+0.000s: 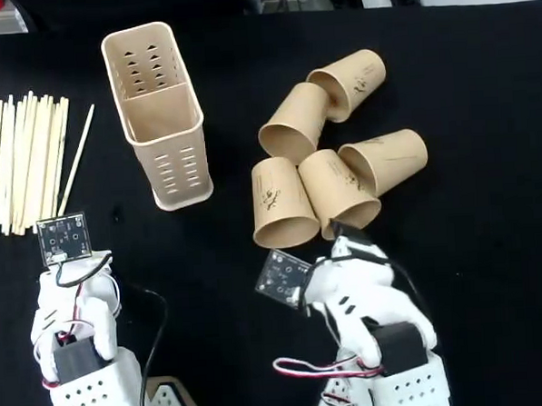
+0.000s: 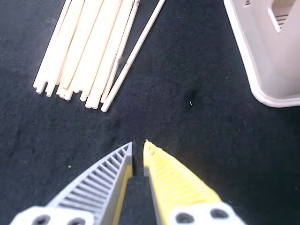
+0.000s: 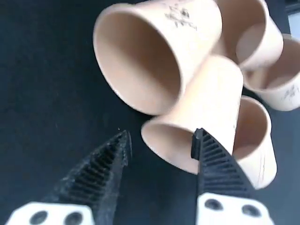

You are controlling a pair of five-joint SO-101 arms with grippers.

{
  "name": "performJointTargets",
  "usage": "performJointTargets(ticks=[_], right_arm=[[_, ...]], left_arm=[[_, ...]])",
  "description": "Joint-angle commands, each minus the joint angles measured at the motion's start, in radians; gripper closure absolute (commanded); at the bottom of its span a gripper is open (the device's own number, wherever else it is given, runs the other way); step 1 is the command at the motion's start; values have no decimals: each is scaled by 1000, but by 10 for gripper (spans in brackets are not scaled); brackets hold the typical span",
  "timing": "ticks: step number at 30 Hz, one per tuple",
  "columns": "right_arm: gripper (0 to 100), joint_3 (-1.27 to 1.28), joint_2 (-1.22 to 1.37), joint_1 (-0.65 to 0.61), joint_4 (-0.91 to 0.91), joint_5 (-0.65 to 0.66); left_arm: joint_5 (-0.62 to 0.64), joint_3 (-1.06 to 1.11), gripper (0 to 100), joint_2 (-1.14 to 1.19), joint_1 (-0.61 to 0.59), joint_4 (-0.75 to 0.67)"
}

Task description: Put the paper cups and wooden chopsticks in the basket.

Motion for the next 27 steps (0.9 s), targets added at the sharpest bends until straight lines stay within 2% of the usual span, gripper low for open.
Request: performJointTargets(ticks=[1, 5, 8, 11, 15, 20, 27], right_arm=[[773, 7, -93, -78, -60, -54], [773, 76, -85, -100, -209, -78], [773, 81, -85, -106, -249, -80], [773, -59, -82, -109, -207, -95], [773, -298, -10, -175, -121, -166], [773, -631, 432, -195, -92, -203], [776, -1293, 1159, -411, 114, -114]], left_arm=[[3, 18, 945, -9, -7, 6], [3, 18, 945, -9, -7, 6], [3, 18, 945, -9, -7, 6], [3, 18, 945, -9, -7, 6], [3, 18, 945, -9, -7, 6], [3, 18, 945, -9, -7, 6], [3, 18, 945, -9, -7, 6]])
